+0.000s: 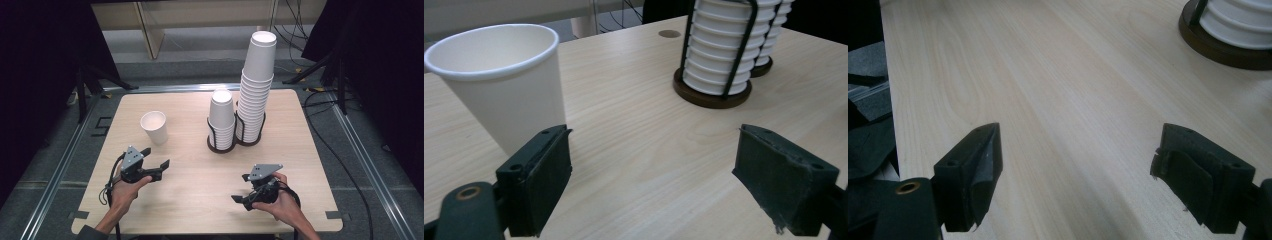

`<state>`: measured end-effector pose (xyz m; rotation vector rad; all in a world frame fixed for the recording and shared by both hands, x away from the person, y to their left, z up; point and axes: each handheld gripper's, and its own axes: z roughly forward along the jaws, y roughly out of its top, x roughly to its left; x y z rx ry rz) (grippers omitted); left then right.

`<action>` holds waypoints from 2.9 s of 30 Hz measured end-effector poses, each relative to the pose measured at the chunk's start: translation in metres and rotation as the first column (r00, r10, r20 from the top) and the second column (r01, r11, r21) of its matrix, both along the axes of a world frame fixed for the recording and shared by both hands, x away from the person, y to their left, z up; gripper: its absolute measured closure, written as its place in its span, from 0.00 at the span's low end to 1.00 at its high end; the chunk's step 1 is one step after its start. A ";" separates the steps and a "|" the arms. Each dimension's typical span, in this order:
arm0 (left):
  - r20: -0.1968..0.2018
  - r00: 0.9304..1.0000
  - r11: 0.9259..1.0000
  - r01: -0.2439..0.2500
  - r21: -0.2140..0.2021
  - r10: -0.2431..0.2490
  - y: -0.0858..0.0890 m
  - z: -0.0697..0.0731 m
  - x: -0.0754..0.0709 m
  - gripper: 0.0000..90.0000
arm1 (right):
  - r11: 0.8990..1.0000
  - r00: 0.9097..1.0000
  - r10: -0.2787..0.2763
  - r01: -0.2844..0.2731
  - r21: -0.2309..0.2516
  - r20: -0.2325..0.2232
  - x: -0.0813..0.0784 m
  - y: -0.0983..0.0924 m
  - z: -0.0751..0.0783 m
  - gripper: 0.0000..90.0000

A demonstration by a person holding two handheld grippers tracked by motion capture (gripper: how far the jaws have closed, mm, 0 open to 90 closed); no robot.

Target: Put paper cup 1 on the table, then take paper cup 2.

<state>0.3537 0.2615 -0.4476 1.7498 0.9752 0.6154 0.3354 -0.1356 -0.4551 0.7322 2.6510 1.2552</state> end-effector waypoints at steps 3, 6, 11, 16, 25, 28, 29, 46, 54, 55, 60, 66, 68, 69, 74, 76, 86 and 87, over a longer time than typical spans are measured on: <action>0.000 1.000 1.000 0.012 -0.008 -0.012 -0.004 0.001 -0.006 0.16 | 1.000 1.000 -0.007 0.006 0.008 0.009 0.001 -0.001 0.001 0.22; -0.004 1.000 0.999 0.031 -0.025 -0.031 -0.007 0.000 -0.014 0.16 | 1.000 1.000 -0.019 0.018 0.016 0.024 0.002 -0.004 0.003 0.22; -0.019 0.999 0.999 0.045 -0.012 -0.045 -0.011 -0.001 -0.027 0.16 | 0.997 0.998 -0.066 0.064 0.054 0.024 0.005 -0.011 0.007 0.22; -0.017 0.997 0.997 0.071 -0.030 -0.072 -0.015 -0.003 -0.040 0.16 | 0.989 0.991 -0.125 0.121 0.081 0.049 0.009 -0.018 0.014 0.22; -0.017 0.995 0.994 0.100 -0.043 -0.101 -0.021 -0.003 -0.059 0.16 | 0.962 0.968 -0.239 0.225 0.156 0.079 0.019 -0.036 0.034 0.21; -0.024 0.994 0.994 0.105 -0.041 -0.106 -0.021 -0.003 -0.064 0.16 | 0.952 0.960 -0.264 0.244 0.183 0.093 0.023 -0.042 0.043 0.20; -0.015 0.994 0.993 0.112 -0.049 -0.113 -0.021 -0.004 -0.064 0.16 | 0.948 0.955 -0.281 0.259 0.184 0.101 0.024 -0.044 0.046 0.20; -0.017 0.990 0.989 0.138 -0.051 -0.139 -0.024 -0.005 -0.082 0.16 | 0.880 0.900 -0.414 0.358 0.311 0.137 0.067 -0.069 0.102 0.17; -0.043 0.987 0.988 0.153 -0.028 -0.154 -0.024 -0.009 -0.080 0.16 | 0.860 0.888 -0.439 0.372 0.349 0.135 0.087 -0.070 0.134 0.17; -0.043 0.987 0.988 0.155 -0.021 -0.156 -0.024 -0.009 -0.080 0.16 | 0.863 0.882 -0.439 0.362 0.353 0.169 0.091 -0.071 0.137 0.17; -0.046 0.985 0.986 0.164 -0.037 -0.166 -0.025 -0.012 -0.078 0.16 | 0.847 0.867 -0.464 0.374 0.379 0.183 0.105 -0.070 0.157 0.17; -0.060 0.984 0.985 0.169 -0.025 -0.170 -0.025 -0.011 -0.080 0.16 | 0.834 0.850 -0.481 0.368 0.411 0.214 0.121 -0.068 0.182 0.17; -0.058 0.984 0.985 0.170 -0.023 -0.171 -0.026 -0.011 -0.080 0.16 | 0.834 0.855 -0.476 0.364 0.415 0.205 0.124 -0.065 0.189 0.17; -0.056 0.983 0.985 0.173 -0.022 -0.174 -0.025 -0.011 -0.079 0.16 | 0.836 0.852 -0.477 0.363 0.411 0.217 0.126 -0.063 0.192 0.17; -0.049 0.983 0.984 0.174 -0.038 -0.175 -0.027 -0.013 -0.079 0.16 | 0.840 0.850 -0.475 0.360 0.407 0.228 0.137 -0.056 0.206 0.17; -0.049 0.983 0.984 0.175 -0.037 -0.177 -0.027 -0.012 -0.079 0.16 | 0.840 0.846 -0.481 0.368 0.399 0.231 0.142 -0.053 0.210 0.17; -0.052 0.981 0.982 0.186 -0.031 -0.188 -0.027 -0.013 -0.078 0.16 | 0.849 0.842 -0.487 0.395 0.350 0.231 0.168 -0.035 0.221 0.14; -0.051 0.981 0.982 0.183 -0.037 -0.185 -0.028 -0.013 -0.078 0.16 | 0.846 0.843 -0.490 0.398 0.354 0.223 0.171 -0.034 0.221 0.14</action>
